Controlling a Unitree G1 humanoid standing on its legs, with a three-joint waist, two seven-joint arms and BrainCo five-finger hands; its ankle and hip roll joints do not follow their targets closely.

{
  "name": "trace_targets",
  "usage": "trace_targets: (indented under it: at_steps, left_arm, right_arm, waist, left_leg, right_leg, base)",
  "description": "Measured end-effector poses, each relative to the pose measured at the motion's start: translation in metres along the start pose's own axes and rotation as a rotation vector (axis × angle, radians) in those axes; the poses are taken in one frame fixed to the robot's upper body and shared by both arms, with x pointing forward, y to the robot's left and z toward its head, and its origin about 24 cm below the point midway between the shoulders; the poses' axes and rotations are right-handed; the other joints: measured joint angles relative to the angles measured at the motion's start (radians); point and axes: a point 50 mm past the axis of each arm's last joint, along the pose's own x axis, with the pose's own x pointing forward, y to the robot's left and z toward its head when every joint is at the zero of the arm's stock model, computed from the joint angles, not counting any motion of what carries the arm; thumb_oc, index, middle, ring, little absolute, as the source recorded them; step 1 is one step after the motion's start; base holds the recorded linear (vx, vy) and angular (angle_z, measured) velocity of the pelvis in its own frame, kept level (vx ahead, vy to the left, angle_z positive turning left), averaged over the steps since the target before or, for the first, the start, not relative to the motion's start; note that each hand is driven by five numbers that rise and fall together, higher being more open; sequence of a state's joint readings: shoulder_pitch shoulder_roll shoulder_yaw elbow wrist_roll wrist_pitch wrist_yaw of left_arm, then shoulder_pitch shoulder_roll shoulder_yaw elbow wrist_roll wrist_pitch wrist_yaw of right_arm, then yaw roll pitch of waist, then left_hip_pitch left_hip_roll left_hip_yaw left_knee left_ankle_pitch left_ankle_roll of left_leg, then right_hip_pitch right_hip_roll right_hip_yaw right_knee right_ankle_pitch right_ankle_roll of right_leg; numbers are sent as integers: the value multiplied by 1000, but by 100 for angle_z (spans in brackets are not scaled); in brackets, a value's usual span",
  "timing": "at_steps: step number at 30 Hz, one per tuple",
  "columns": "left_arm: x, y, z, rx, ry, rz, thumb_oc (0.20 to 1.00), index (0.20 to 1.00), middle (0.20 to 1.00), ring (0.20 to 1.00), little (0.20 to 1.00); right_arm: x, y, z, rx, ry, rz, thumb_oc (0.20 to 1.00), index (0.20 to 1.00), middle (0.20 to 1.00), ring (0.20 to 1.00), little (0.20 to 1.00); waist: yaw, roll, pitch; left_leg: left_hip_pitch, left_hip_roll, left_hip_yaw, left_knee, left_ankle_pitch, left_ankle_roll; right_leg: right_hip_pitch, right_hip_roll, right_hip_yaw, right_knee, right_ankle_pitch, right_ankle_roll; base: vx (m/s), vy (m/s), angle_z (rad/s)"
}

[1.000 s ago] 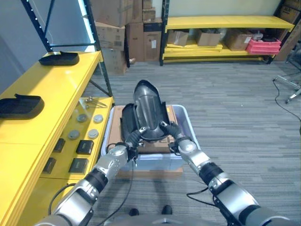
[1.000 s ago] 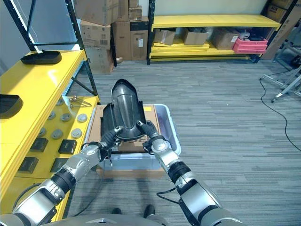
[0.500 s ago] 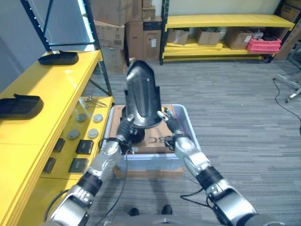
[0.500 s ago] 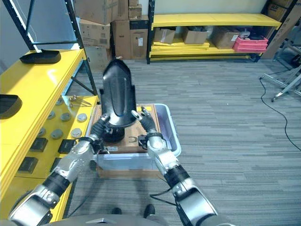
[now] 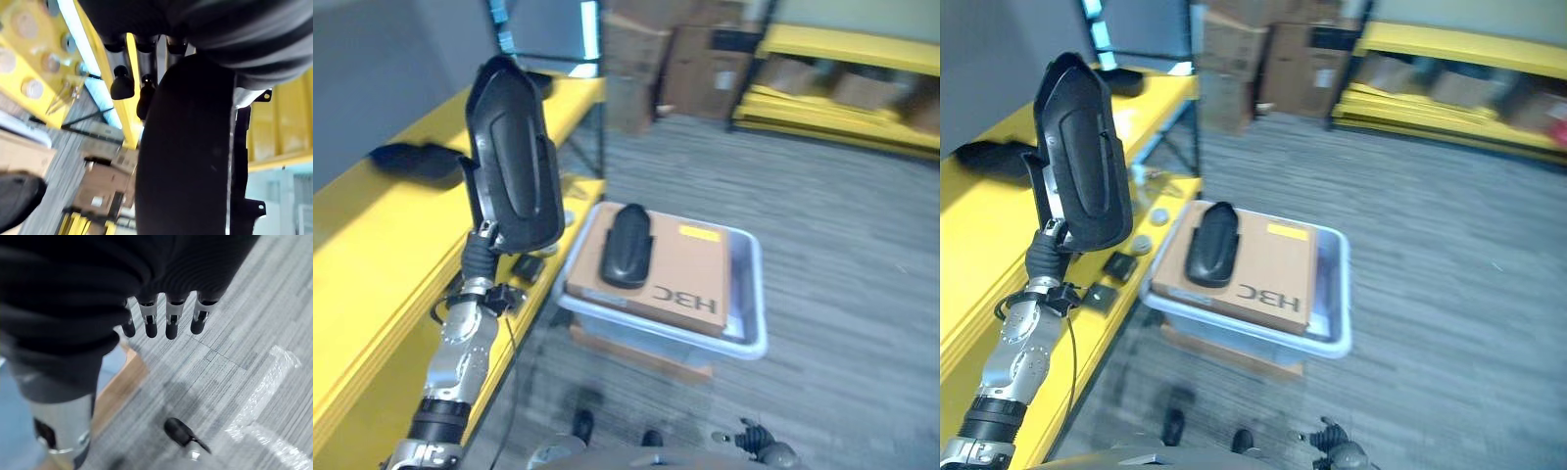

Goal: Move parts from the plastic box to the shelf.

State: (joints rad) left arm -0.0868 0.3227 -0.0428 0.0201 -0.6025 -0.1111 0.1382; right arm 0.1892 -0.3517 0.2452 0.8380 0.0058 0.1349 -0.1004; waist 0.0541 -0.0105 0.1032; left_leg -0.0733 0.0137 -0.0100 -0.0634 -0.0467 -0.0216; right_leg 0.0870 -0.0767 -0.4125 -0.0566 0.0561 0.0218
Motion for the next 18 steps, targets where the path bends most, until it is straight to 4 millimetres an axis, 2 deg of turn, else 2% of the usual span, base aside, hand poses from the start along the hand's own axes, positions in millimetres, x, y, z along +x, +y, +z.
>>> trace_targets:
  at_steps: [1,2,3,4,6,7,8,9,10,12,14,15,16,17,18]
  left_arm:
    - [-2,0,-1,5,1,2,200,200,200,200,200]
    - [-4,2,-3,14,7,6,200,200,200,200,200]
    - [-6,5,-5,23,19,17,200,200,200,200,200]
    - [-8,7,-6,31,23,23,200,200,200,200,200]
    - [-12,16,-5,48,24,57,200,200,200,200,200]
    - [-13,19,-6,50,27,67,200,200,200,200,200]
    - [-14,22,-6,51,27,78,200,200,200,200,200]
    - [-18,28,-6,60,32,102,200,200,200,200,200]
    - [-23,37,-5,73,37,128,200,200,200,200,200]
    - [-36,60,-3,115,63,195,200,200,200,200,200]
    - [-36,66,0,125,60,207,200,200,200,200,200]
    - [-36,69,3,141,52,213,200,200,200,200,200]
    - [-34,68,5,146,50,205,200,200,200,200,200]
    - [-29,65,6,165,43,184,200,200,200,200,200]
    - [-23,58,6,181,38,152,200,200,200,200,200]
  right_arm:
    - [-1,-2,-8,-4,24,-6,1000,1000,1000,1000,1000]
    - [-3,-2,-14,-8,39,-14,1000,1000,1000,1000,1000]
    - [-4,-2,-19,-5,61,-20,1000,1000,1000,1000,1000]
    - [-4,-4,-22,2,76,-27,1000,1000,1000,1000,1000]
    - [2,-7,-9,14,70,-42,1000,1000,1000,1000,1000]
    - [4,-11,-7,5,84,-55,1000,1000,1000,1000,1000]
    - [5,-11,-4,4,88,-61,1000,1000,1000,1000,1000]
    - [7,-11,5,7,65,-62,1000,1000,1000,1000,1000]
    - [9,-9,13,14,44,-64,1000,1000,1000,1000,1000]
    - [11,1,32,60,6,-51,1000,1000,1000,1000,1000]
    - [11,9,38,92,4,-33,1000,1000,1000,1000,1000]
    - [11,14,42,131,0,-25,1000,1000,1000,1000,1000]
    - [12,14,44,174,2,-39,1000,1000,1000,1000,1000]
    - [11,15,41,209,14,-48,1000,1000,1000,1000,1000]
    - [11,15,33,218,39,-54,1000,1000,1000,1000,1000]
  waist:
    - [4,-2,15]
    - [13,5,19]
    - [8,15,25]
    - [10,21,25]
    - [40,50,30]
    - [46,59,28]
    - [63,74,26]
    - [92,74,25]
    - [110,69,26]
    - [155,47,21]
    - [162,32,21]
    - [171,30,22]
    - [159,40,24]
    - [138,48,26]
    - [110,54,29]
  left_leg:
    - [-23,19,102,24,20,-12]
    - [-30,33,168,37,21,-12]
    - [-29,46,263,57,33,-13]
    - [-22,49,297,59,42,-9]
    - [12,50,322,41,44,0]
    - [12,46,330,38,65,6]
    - [21,27,306,42,84,8]
    - [23,7,298,40,107,18]
    - [27,-13,286,43,108,20]
    - [44,-69,260,44,106,64]
    - [56,-97,251,43,104,90]
    - [71,-119,230,45,93,119]
    - [87,-129,216,44,88,133]
    - [106,-145,194,45,79,161]
    - [127,-159,171,43,73,179]
  right_leg:
    - [3,-22,-71,26,-22,0]
    - [10,-35,-119,38,-34,-1]
    - [39,-56,-193,37,-57,11]
    - [49,-65,-207,50,-82,22]
    - [51,-78,-165,105,-127,49]
    - [49,-85,-154,124,-137,64]
    - [37,-95,-107,153,-152,78]
    - [25,-108,-67,177,-166,92]
    - [22,-127,-48,192,-173,100]
    - [29,-171,-26,223,-188,96]
    - [44,-199,-25,245,-190,101]
    - [37,-218,-4,304,-167,119]
    - [-6,-246,46,434,-157,134]
    - [-72,-277,106,604,-120,155]
    - [-148,-301,186,776,-57,174]
  base:
    - [-20,201,327]
    - [12,134,210]
    - [53,172,181]
    - [105,202,188]
    - [144,198,130]
    - [183,160,91]
    - [199,152,62]
    - [232,168,30]
    - [228,156,-7]
    - [231,159,15]
    - [266,241,53]
    - [290,297,44]
    - [242,249,59]
    - [202,178,65]
    - [136,73,68]
